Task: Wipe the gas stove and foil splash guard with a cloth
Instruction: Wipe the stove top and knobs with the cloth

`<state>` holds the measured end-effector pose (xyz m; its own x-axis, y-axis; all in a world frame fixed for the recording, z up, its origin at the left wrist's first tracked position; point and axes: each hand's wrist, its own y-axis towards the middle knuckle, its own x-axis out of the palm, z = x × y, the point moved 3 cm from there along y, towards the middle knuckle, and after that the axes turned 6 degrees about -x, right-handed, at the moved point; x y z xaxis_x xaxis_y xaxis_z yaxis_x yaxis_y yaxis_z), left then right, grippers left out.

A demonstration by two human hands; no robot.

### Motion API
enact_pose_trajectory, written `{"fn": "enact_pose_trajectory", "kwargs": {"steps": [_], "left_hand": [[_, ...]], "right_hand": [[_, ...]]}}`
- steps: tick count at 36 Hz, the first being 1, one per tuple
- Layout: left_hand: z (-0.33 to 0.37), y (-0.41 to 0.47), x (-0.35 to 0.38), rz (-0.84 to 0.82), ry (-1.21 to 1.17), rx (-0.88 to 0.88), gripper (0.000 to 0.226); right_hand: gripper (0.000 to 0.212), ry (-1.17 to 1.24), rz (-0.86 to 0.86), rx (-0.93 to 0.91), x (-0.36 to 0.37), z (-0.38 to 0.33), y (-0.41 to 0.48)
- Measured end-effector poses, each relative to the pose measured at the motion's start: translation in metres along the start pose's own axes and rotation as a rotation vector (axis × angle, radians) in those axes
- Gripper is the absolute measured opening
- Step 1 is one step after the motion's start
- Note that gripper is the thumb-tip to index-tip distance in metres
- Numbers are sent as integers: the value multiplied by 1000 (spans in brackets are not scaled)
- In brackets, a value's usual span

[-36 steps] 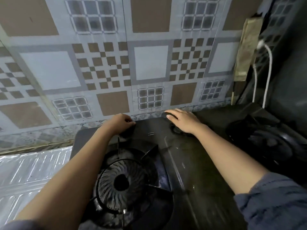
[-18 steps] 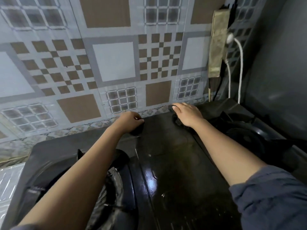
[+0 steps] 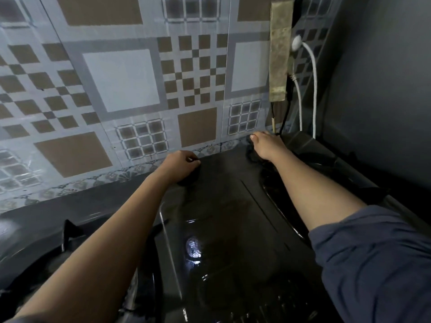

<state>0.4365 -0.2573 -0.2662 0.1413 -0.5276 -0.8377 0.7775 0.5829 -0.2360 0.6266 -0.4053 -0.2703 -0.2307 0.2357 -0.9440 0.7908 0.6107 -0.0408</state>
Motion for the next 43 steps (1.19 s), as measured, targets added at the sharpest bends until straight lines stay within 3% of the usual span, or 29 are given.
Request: {"fn": "enact_pose_trajectory", "kwargs": {"steps": [13, 26, 43], "left_hand": [[0, 1, 3, -34, 14, 13, 37], [-30, -17, -9, -54, 36, 65, 47], [-79, -52, -27, 35, 153, 77, 52]], "right_hand": [[43, -37, 139, 218, 8, 6, 2], [53, -17, 8, 374, 10, -20, -12], [56, 12, -27, 301, 36, -89, -71]]}}
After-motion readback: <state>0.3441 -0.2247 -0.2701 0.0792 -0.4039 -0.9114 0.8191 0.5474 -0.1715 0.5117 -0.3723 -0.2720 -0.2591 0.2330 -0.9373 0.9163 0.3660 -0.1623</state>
